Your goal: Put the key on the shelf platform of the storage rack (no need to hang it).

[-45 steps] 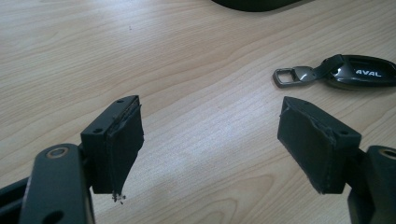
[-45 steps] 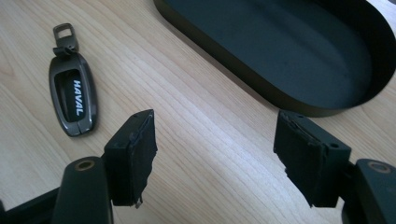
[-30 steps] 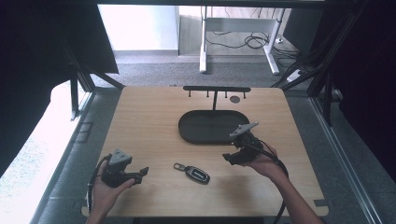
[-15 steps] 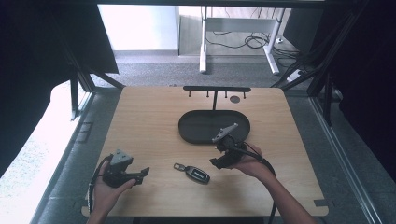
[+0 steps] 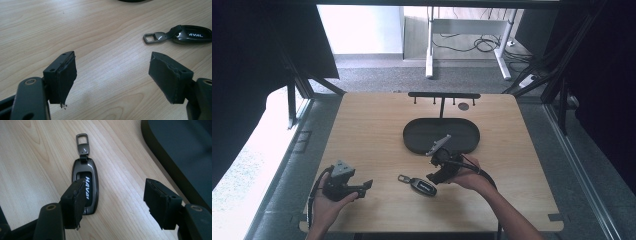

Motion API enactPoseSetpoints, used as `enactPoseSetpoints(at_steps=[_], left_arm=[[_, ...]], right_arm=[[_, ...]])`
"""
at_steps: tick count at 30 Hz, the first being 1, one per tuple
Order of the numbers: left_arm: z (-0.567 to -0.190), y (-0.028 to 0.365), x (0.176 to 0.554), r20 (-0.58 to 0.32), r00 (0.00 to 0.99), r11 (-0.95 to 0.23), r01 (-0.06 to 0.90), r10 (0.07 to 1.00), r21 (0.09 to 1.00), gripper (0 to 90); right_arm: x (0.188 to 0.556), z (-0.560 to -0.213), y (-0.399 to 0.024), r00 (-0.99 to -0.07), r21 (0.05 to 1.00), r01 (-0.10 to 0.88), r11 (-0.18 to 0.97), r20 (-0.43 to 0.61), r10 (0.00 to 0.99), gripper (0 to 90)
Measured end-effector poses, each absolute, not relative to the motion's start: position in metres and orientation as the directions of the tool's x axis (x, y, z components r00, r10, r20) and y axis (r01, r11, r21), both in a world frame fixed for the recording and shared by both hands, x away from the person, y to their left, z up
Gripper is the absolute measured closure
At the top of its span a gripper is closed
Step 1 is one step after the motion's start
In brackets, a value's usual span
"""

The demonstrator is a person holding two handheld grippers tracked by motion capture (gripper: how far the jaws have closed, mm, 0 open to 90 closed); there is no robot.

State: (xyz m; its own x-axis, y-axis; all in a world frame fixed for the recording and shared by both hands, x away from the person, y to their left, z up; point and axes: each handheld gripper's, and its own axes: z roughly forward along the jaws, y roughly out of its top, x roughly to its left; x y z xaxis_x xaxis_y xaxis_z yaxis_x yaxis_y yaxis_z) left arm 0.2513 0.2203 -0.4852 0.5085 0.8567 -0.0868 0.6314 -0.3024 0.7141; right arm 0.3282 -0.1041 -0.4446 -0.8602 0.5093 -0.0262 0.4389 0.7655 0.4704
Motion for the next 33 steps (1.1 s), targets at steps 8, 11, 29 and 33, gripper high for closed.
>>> enactPoseSetpoints(at_steps=[8,11,29,33], left_arm=[[-0.485,0.221,0.251,-0.091,0.505,-0.297,0.634,0.858,0.714,22.6],[-0.485,0.221,0.251,-0.091,0.506,-0.298,0.633,0.858,0.714,22.6],[-0.484,0.222,0.251,-0.092,0.510,-0.298,0.630,0.855,0.717,22.5],[-0.483,0.223,0.251,-0.093,0.508,-0.296,0.630,0.856,0.718,22.6]], right_arm=[[0.325,-0.452,-0.087,-0.878,0.454,0.419,0.786,-0.019,0.479,34.8],[0.325,-0.455,-0.083,-0.883,0.449,0.411,0.794,-0.019,0.468,34.8],[0.318,-0.488,-0.058,-0.907,0.366,0.388,0.846,-0.010,0.420,35.9],[0.317,-0.493,-0.054,-0.911,0.349,0.384,0.855,-0.009,0.413,36.2]])
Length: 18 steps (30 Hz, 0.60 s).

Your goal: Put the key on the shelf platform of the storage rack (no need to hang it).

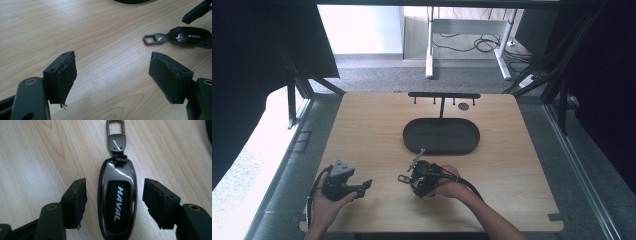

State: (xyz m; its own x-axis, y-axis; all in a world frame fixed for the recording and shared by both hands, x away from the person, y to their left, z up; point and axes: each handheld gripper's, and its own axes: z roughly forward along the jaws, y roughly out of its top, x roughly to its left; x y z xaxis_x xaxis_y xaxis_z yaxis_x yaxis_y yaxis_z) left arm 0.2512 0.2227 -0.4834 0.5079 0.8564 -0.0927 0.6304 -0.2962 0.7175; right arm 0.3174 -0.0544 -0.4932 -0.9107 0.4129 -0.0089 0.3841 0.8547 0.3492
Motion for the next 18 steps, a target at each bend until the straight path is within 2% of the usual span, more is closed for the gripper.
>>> enactPoseSetpoints(at_steps=[18], left_arm=[[-0.483,0.224,0.251,-0.092,0.507,-0.296,0.631,0.857,0.717,22.5]], right_arm=[[0.321,-0.505,-0.049,-0.911,0.313,0.386,0.868,-0.017,0.412,44.7]])
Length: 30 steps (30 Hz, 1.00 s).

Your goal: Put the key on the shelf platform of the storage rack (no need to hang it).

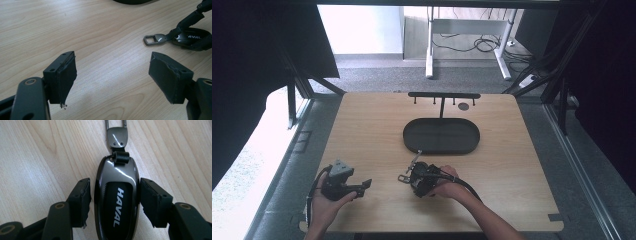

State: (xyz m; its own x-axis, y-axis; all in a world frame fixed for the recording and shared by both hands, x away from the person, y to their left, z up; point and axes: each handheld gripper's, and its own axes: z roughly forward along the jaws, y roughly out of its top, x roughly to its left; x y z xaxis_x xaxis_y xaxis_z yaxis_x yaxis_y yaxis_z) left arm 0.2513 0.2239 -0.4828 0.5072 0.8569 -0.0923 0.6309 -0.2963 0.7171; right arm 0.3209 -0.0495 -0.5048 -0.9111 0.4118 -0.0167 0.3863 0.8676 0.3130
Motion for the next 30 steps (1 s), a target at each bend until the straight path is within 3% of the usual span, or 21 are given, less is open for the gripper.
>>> enactPoseSetpoints(at_steps=[18,30], left_arm=[[-0.482,0.224,0.251,-0.097,0.509,-0.291,0.628,0.855,0.722,22.5],[-0.482,0.224,0.251,-0.096,0.507,-0.290,0.628,0.856,0.722,22.6]], right_arm=[[0.322,-0.506,-0.050,-0.910,0.306,0.392,0.868,-0.010,0.415,48.9],[0.322,-0.485,-0.056,-0.911,0.375,0.382,0.845,-0.004,0.413,49.1]])
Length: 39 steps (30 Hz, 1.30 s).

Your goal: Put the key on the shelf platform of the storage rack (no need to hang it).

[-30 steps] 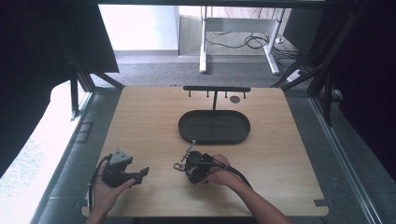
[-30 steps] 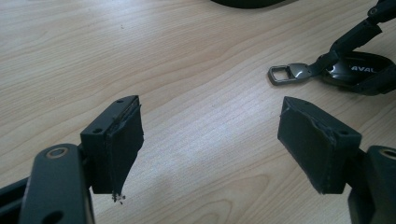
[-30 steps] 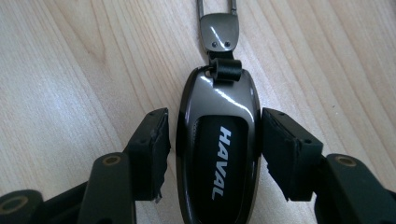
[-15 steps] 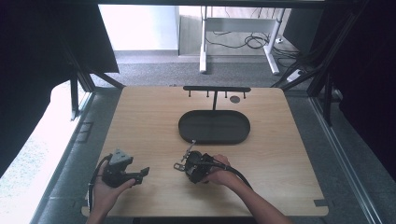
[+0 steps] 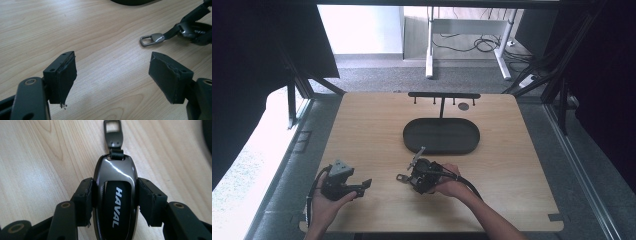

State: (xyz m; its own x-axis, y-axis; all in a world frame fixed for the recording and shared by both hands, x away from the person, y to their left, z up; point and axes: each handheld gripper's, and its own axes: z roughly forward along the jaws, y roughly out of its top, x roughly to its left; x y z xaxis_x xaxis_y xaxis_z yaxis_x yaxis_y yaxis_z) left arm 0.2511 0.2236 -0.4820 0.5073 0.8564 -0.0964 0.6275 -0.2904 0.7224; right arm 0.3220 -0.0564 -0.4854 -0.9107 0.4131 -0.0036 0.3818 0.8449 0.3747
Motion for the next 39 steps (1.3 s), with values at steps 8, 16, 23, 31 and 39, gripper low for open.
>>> enactPoseSetpoints(at_steps=[8,16,23,31,39], left_arm=[[-0.482,0.223,0.251,-0.099,0.504,-0.288,0.631,0.858,0.721,22.6],[-0.482,0.223,0.251,-0.096,0.507,-0.291,0.629,0.857,0.721,22.6],[-0.482,0.223,0.251,-0.094,0.510,-0.295,0.627,0.855,0.721,22.6],[-0.482,0.224,0.252,-0.095,0.509,-0.293,0.627,0.856,0.722,22.5],[-0.482,0.224,0.252,-0.095,0.509,-0.293,0.627,0.855,0.722,22.6]], right_arm=[[0.320,-0.462,-0.064,-0.909,0.428,0.374,0.823,-0.008,0.417,49.2],[0.320,-0.447,-0.068,-0.908,0.464,0.362,0.808,-0.022,0.419,49.1],[0.321,-0.435,-0.072,-0.907,0.490,0.353,0.797,-0.029,0.420,49.2],[0.324,-0.427,-0.076,-0.902,0.500,0.354,0.790,-0.038,0.429,49.2],[0.329,-0.422,-0.081,-0.896,0.509,0.360,0.782,-0.046,0.442,49.2]])
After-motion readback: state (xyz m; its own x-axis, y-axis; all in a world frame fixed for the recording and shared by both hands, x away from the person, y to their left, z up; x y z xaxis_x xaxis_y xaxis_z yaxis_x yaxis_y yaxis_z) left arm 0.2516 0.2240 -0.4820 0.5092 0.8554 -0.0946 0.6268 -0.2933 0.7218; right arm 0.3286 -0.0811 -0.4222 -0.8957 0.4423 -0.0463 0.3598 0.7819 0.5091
